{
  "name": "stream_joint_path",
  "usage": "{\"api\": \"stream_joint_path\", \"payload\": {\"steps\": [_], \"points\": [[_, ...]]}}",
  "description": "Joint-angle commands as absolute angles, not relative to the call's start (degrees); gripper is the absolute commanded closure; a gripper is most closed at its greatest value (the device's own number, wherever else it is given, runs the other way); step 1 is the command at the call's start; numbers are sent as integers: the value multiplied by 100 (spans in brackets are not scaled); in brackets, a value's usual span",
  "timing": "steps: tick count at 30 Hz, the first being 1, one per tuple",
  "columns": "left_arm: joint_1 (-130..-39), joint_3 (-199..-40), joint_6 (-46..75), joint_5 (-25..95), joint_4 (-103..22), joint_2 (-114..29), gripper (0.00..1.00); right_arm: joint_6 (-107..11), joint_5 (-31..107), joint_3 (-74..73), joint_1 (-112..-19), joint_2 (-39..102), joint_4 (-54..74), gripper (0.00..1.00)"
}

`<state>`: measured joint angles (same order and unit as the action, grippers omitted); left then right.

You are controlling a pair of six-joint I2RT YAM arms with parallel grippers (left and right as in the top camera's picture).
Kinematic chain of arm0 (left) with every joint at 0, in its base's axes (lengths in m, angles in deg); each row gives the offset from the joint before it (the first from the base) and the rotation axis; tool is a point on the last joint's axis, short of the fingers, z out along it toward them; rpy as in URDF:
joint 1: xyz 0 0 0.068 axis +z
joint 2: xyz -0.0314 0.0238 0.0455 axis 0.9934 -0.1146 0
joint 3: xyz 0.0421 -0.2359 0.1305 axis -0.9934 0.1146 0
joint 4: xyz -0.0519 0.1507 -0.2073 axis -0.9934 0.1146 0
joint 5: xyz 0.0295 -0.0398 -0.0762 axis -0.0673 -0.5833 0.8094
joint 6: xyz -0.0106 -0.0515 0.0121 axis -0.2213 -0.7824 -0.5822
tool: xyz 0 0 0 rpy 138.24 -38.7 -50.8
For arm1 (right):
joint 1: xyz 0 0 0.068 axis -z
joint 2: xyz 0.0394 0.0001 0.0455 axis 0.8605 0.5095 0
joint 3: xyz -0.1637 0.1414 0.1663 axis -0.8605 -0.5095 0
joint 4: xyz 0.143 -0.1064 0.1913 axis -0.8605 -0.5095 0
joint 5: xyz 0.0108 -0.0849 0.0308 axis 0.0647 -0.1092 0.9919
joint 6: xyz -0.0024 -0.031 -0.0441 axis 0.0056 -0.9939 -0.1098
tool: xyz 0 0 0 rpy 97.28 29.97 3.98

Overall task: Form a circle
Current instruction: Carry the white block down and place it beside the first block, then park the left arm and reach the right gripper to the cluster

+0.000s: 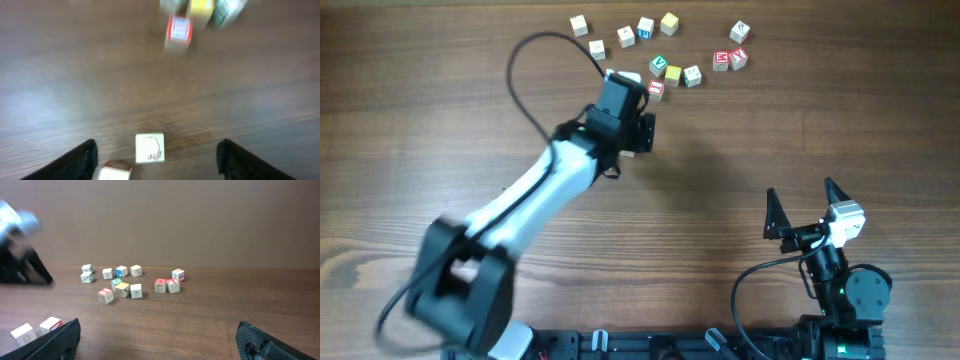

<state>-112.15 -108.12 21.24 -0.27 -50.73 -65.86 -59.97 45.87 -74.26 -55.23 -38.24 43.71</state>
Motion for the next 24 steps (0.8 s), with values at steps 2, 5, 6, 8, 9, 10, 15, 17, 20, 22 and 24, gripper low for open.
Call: {"api": "stream_joint_path", "payload": {"steps": [2,5,6,8,9,10,15,17,20,22,24], "points": [[-11200,-10991,2213,-1128,-4372,-5310,0,-6010,4509,-7430,-5562,-3846,4406,0],[-11137,-10991,2185,-1426,-4199,-4868,0,-6010,4509,-7430,-5562,-3846,4404,0],[-11086,-10991,2165,-1426,-4195,-4794,0,-6010,4509,-7430,-5562,-3846,4404,0],[-11023,-10991,2165,-1426,-4147,-4772,0,-6010,4509,-7430,-5562,-3846,4404,0],[-10977,-10991,2152,-1426,-4092,-4776,0,-6010,4509,-7430,-5562,-3846,4404,0],[-10938,-10991,2141,-1426,-4044,-4792,0,-6010,4509,-7430,-5562,-3846,4404,0],[-10634,-10991,2017,-1428,-3587,-4796,0,-6010,4509,-7430,-5562,-3846,4404,0],[-10459,-10991,2015,-1426,-3408,-4796,0,-6010,4509,-7430,-5562,-3846,4406,0],[-10090,-10991,1636,-1421,-3124,-4796,0,-6010,4509,-7430,-5562,-3846,4406,0],[-9978,-10991,1560,-1415,-2990,-4794,0,-6012,4511,-7430,-5562,-3846,4408,0],[-9926,-10991,1562,-1404,-2739,-4789,0,-5953,4517,-7430,-5562,-3846,4487,0]]}}
